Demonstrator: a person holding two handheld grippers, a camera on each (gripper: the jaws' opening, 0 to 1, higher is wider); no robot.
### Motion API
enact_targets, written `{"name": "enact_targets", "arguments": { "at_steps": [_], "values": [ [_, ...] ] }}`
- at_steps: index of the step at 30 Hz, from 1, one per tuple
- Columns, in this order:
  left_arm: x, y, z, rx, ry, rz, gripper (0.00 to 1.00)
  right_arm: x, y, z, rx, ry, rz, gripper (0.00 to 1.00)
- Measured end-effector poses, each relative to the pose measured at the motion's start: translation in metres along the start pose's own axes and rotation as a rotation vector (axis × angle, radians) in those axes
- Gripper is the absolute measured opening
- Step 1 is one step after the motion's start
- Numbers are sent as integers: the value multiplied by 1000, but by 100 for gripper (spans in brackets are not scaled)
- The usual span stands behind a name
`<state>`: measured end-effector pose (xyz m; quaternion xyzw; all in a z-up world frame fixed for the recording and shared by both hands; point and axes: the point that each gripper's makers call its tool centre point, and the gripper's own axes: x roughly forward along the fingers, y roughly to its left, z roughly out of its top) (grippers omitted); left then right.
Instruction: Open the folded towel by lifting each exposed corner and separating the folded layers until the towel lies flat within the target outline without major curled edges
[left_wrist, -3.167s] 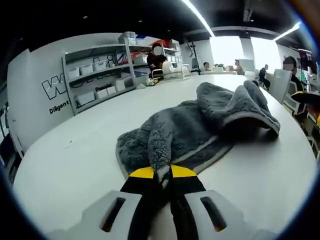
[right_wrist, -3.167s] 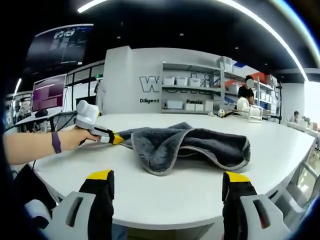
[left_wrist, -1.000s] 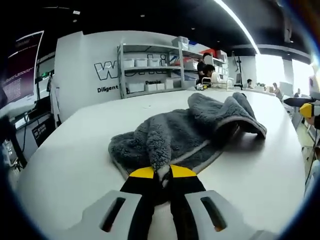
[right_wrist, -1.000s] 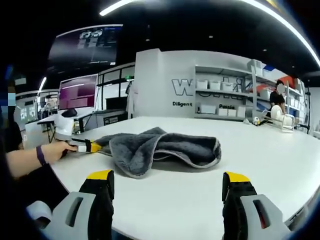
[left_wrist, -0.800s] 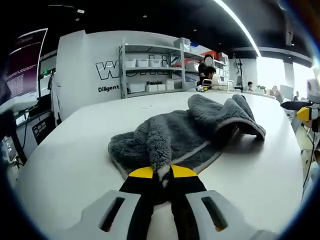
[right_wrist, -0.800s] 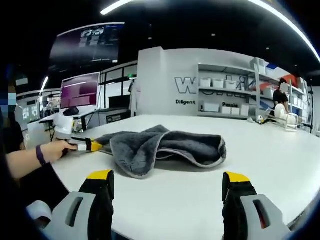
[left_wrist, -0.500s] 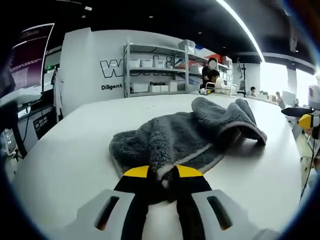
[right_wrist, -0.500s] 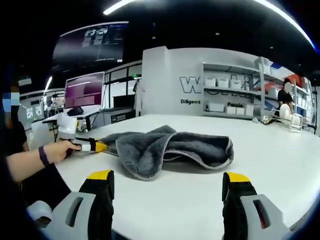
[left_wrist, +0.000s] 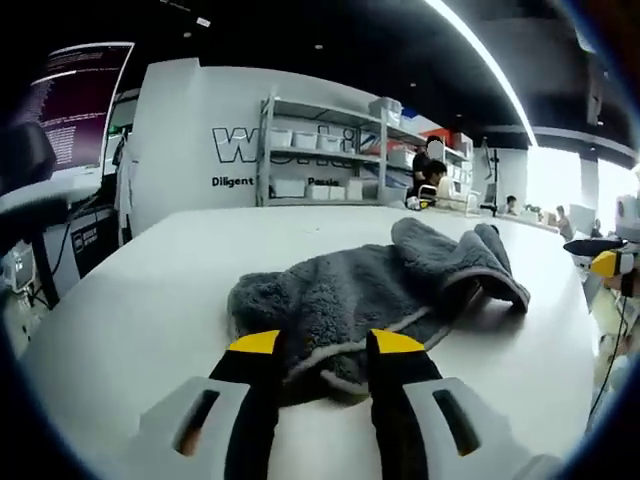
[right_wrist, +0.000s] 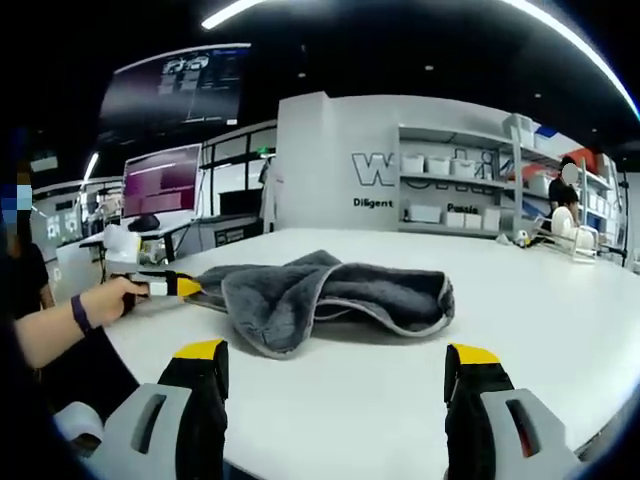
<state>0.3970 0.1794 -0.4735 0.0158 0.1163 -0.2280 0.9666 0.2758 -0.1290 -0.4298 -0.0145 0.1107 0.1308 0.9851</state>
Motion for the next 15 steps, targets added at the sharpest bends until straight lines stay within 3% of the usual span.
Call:
{"name": "enact_targets", "arguments": {
  "at_steps": [2,5,9,15],
  "values": [
    [-3,3,1,5,-3,13,39,1,1,-1,-3,4,-2,91],
    [-13,0,13,-81,-54,4,45,4,3,-2,-11,11,-1,91],
    [-34,-8,32,-67,-116,-10,52,8,7,-6,-24,27,2,91],
    [-65,-26,39,-33,-129,-31,64,10,12,-9,-41,45,2,91]
  ]
}}
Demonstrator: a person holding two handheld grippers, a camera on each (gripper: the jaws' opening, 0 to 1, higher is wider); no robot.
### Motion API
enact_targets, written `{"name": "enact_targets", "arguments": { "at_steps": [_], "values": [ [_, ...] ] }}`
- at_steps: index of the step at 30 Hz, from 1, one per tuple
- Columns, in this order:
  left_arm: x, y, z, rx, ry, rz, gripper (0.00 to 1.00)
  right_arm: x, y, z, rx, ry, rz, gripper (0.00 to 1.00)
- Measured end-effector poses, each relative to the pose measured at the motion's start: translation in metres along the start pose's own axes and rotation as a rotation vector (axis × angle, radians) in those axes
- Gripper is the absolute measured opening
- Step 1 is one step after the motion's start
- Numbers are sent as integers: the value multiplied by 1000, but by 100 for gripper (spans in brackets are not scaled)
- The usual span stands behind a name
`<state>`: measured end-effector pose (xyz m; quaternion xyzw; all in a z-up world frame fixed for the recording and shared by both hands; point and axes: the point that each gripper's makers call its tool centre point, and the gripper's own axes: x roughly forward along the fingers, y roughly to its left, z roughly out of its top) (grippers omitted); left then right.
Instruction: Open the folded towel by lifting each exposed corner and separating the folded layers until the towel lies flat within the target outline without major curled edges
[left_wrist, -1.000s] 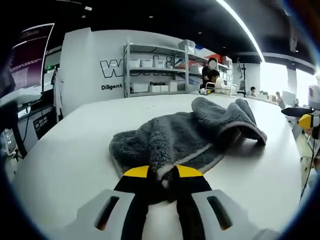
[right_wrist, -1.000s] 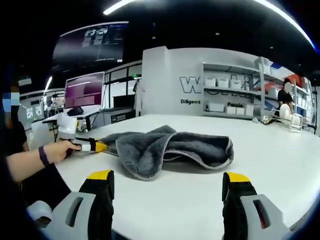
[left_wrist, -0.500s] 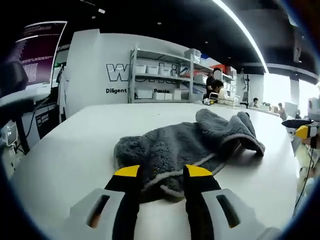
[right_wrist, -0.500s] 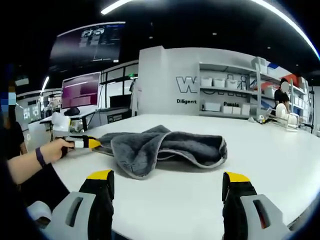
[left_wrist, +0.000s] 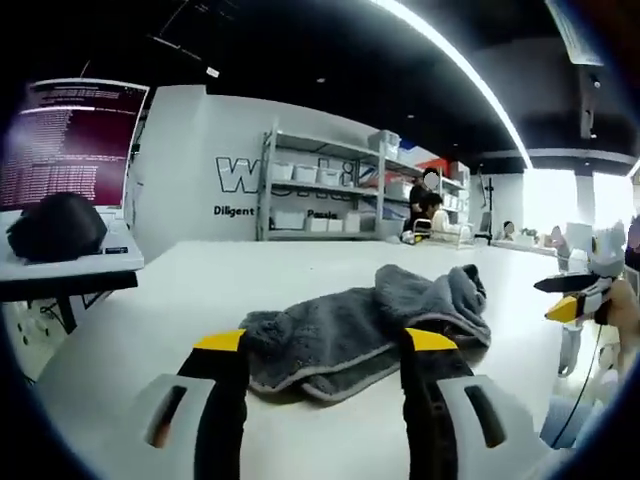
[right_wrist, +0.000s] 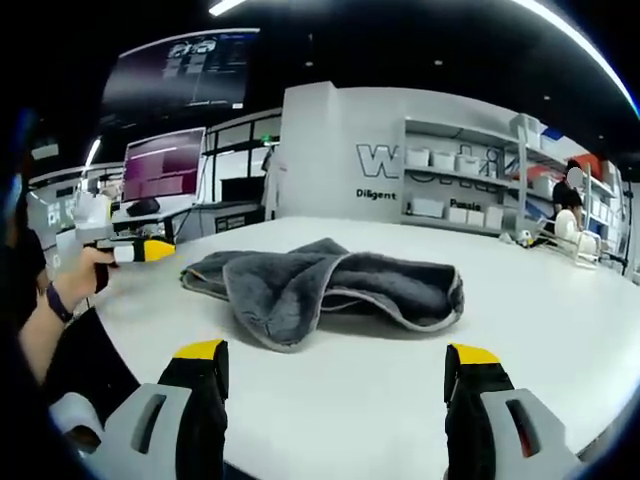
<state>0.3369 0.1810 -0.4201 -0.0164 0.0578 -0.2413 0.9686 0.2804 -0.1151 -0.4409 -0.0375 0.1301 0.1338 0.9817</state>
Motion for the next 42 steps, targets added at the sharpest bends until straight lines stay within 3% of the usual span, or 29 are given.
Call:
{"name": "enact_targets", "arguments": {
  "at_steps": [4,7,12,14,17,24,29,32,37,38,42],
  "values": [
    [-15,-14,5,3,-17,-42,69,3,4,-1,-8,12,-3,91],
    [-20,-23,18,22,-82,-69,69,6,8,-3,-14,19,-7,90],
    [-35,-39,32,27,-117,-107,72,14,26,-3,-25,30,26,90],
    [-40,-38,38,52,-142,-92,73,18,33,-2,-35,32,37,90],
    [-44,-25,47,86,-148,-31,83,20,40,1,-45,24,56,90],
    [-50,-34,45,103,-85,-75,92,26,42,-1,-64,42,67,90],
    [-57,-64,40,138,-32,-168,95,32,49,-2,-47,40,154,89],
    [-61,-74,38,168,-7,-178,97,35,51,-3,-34,39,195,89],
    [-70,-80,48,179,-26,-143,98,40,58,-3,-186,65,256,89],
    [-71,-82,48,180,-25,-146,98,40,59,-3,-198,69,258,89],
    [-71,-82,41,177,19,-152,98,46,56,0,-385,91,227,88]
  ]
}}
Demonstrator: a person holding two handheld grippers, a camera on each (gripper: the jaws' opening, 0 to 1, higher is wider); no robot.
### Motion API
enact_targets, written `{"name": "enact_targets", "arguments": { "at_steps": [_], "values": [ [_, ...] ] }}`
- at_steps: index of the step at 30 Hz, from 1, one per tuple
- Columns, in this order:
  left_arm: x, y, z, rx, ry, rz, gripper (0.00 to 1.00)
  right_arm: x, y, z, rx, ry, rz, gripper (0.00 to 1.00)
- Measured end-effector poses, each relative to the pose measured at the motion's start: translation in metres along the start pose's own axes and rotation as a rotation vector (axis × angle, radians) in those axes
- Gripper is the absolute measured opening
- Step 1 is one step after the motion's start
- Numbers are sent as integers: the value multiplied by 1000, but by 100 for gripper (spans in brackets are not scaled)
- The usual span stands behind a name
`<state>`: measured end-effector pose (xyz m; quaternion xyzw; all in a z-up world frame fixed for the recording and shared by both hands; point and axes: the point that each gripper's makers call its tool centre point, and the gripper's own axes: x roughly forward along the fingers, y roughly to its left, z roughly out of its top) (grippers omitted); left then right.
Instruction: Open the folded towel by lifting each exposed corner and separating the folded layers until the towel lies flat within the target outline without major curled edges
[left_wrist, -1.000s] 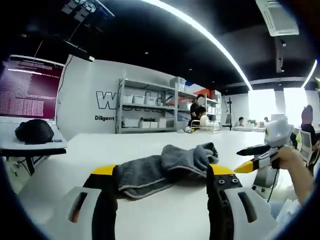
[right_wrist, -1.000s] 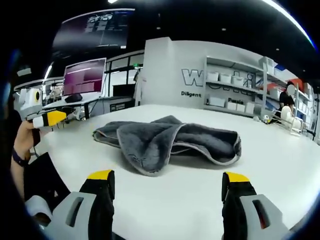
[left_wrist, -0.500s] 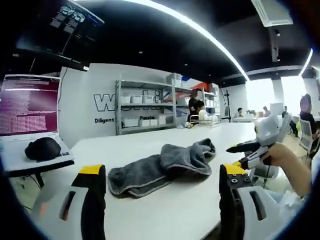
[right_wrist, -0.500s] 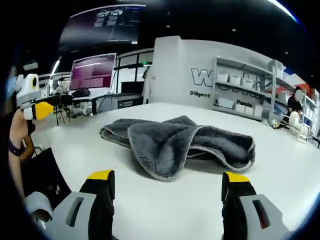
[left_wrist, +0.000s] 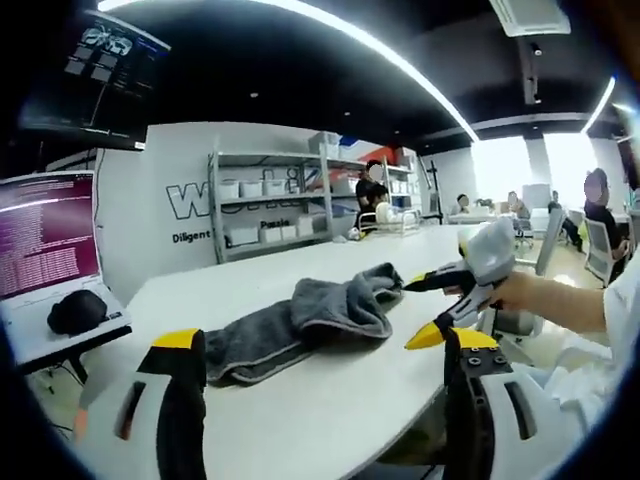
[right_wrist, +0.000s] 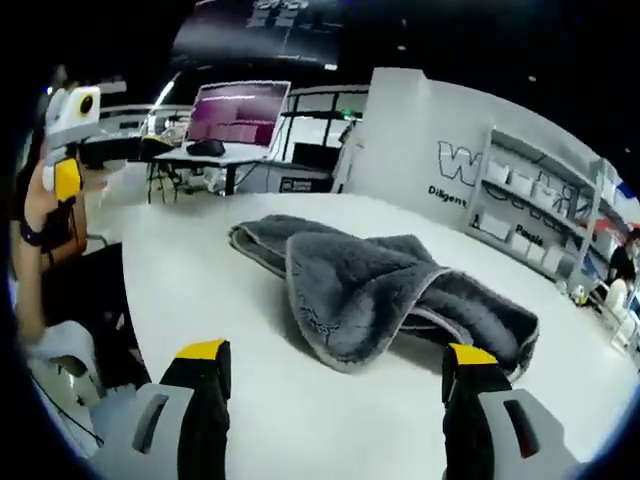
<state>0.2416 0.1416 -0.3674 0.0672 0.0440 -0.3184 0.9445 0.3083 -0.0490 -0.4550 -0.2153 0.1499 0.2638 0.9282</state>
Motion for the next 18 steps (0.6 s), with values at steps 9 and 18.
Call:
{"name": "enact_targets", "arguments": {
  "at_steps": [9,18],
  "values": [
    [1,1,-5,1,18,2,97,10,-11,9,-378,12,-49,83],
    [-3,7,-2,-9,3,8,97,18,-2,11,-530,10,-50,64]
  ]
}}
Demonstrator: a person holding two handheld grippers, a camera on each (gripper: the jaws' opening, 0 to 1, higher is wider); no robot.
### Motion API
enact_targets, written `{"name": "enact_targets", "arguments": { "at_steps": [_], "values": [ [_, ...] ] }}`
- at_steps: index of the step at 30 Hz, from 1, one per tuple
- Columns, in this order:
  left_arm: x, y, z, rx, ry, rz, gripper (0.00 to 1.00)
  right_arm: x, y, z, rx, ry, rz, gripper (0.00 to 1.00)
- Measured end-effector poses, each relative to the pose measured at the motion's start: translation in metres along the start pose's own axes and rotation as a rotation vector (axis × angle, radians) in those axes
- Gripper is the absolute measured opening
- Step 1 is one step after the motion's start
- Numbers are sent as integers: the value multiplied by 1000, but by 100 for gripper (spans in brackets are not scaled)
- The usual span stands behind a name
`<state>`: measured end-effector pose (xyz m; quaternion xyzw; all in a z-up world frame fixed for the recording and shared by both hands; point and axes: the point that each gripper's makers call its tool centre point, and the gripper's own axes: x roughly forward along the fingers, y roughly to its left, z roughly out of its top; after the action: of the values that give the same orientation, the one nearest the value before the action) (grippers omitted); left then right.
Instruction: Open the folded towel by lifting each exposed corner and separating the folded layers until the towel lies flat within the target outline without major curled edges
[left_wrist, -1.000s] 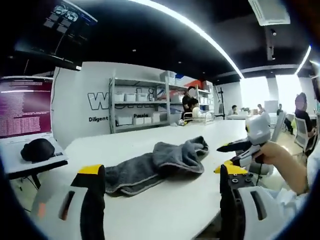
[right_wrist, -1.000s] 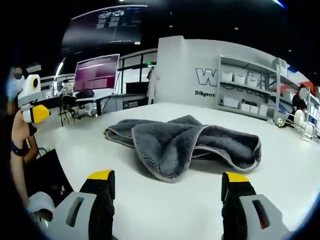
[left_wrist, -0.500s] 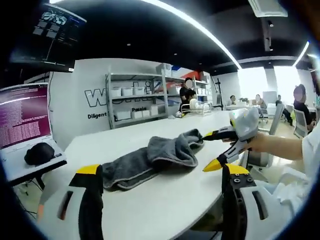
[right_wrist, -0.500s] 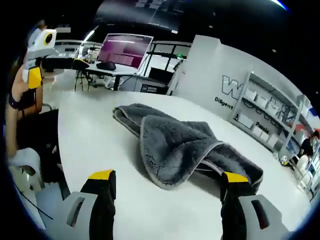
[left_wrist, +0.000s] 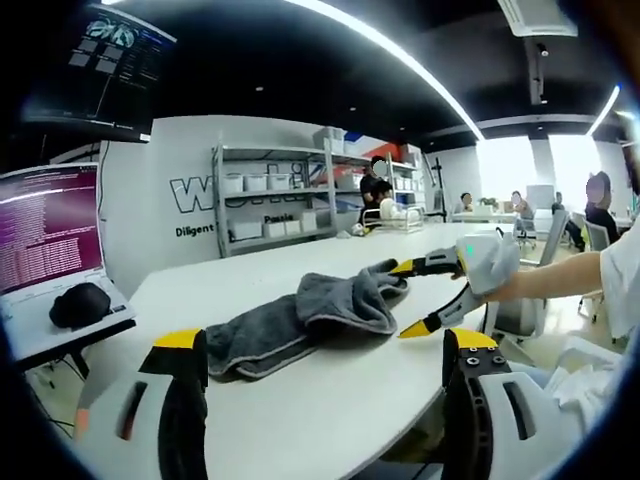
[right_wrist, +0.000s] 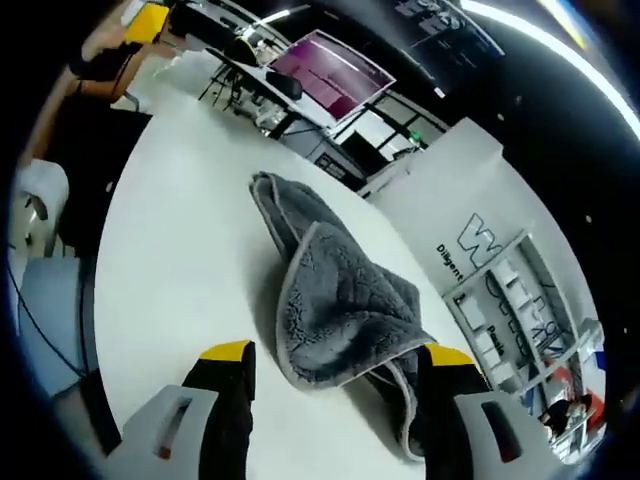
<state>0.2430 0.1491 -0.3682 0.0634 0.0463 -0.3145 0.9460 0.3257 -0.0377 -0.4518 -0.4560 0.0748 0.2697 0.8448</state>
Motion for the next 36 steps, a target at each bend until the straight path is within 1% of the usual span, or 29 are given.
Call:
{"name": "enact_targets", "arguments": {
  "at_steps": [2,5,8,10,14,17,18,23,24,28,32,36],
  "values": [
    [0,0,-2,3,8,-3,96,5,-1,-3,-32,31,-20,59],
    [-2,0,0,4,2,-2,96,9,1,-1,-47,36,-19,55],
    [-3,0,3,1,-12,-2,96,13,2,3,-89,38,-29,52],
    [-3,0,3,0,-10,-2,96,16,3,5,-103,35,-36,50],
    [-3,1,0,2,4,2,96,22,10,6,-104,31,-31,49],
    [-3,0,1,3,2,-2,96,24,15,7,-109,34,-26,43],
    [-3,-1,1,3,1,-3,96,25,15,6,-111,34,-27,40],
    [-2,-3,-1,10,13,-6,95,31,13,2,-122,40,-32,36],
    [-2,-4,-1,10,15,-7,95,31,16,1,-126,40,-30,33],
    [0,-10,0,16,12,-22,95,30,13,0,-120,45,-31,29],
    [1,-16,-1,25,18,-31,95,30,15,-1,-115,42,-22,20],
    [3,-21,-2,32,22,-43,95,30,15,-1,-123,35,-11,8]
  ]
}}
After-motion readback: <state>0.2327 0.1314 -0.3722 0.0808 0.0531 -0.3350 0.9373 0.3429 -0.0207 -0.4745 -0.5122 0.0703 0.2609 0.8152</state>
